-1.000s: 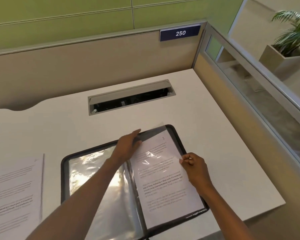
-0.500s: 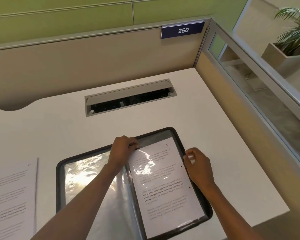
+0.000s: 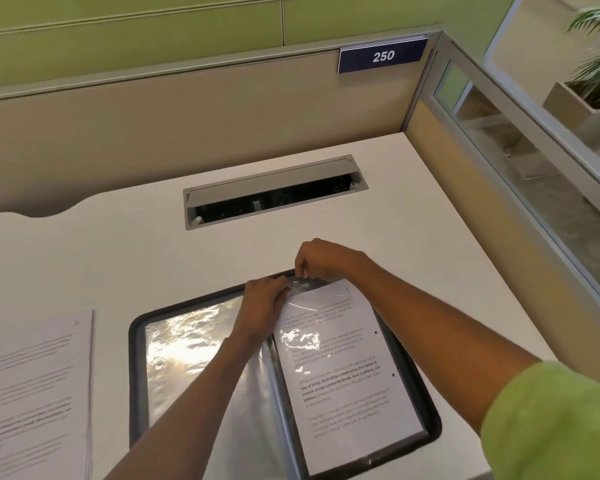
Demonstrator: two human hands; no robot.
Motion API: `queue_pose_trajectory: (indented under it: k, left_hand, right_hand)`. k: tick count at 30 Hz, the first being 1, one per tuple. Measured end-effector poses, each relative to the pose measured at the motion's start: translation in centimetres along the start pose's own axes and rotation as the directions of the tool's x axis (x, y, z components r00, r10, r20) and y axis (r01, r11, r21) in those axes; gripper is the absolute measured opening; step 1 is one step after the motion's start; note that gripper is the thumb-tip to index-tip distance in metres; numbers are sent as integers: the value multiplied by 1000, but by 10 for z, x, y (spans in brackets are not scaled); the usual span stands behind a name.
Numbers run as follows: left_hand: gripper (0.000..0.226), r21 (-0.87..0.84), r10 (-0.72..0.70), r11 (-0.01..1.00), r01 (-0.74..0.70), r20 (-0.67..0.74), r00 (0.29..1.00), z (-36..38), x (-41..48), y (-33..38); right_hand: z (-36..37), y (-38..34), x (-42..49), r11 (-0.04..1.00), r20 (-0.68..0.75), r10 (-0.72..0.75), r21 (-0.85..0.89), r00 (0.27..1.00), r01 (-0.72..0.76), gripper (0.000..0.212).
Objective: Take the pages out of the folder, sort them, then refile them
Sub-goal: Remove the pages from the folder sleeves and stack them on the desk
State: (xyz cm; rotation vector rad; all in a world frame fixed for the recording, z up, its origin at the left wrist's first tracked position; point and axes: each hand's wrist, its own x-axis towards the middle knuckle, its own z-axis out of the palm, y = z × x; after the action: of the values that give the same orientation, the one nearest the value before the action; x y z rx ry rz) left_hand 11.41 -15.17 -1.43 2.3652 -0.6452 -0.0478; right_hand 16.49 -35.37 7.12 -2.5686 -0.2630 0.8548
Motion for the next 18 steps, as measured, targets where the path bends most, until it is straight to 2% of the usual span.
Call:
queue_pose_trajectory:
  k: [3,7,10,13,15,18]
  left_hand:
    - [15,6,-21,1000,21,-22,1000,-2,-1,1]
    - [16,-48,-51,998,49,-47,998,-3,-2,2]
    - [14,-71,-67,996,61,-81,994,-3,-4,3]
    - [11,-97,-68,994,57,-116,991,-2,-5,4]
    - [10,-92,-76,994,63,-142,987,-2,-7,6]
    - [17,-123,-136,986,108,-251,958,6,-22,17]
  right_hand:
    - [-3,0,10,993,147,55,-113,988,-38,29]
    - [-4,2,17,986,271,116,-144,956,-79,21]
    - [-2,1,21,971,294,106,-235,950,-36,20]
    - [4,-6,21,935,355,100,-353,929,35,40]
    - [6,-10,18,919,390,98,-388,916,66,46]
    - [7,-7,15,915,369,90,-397,925,70,40]
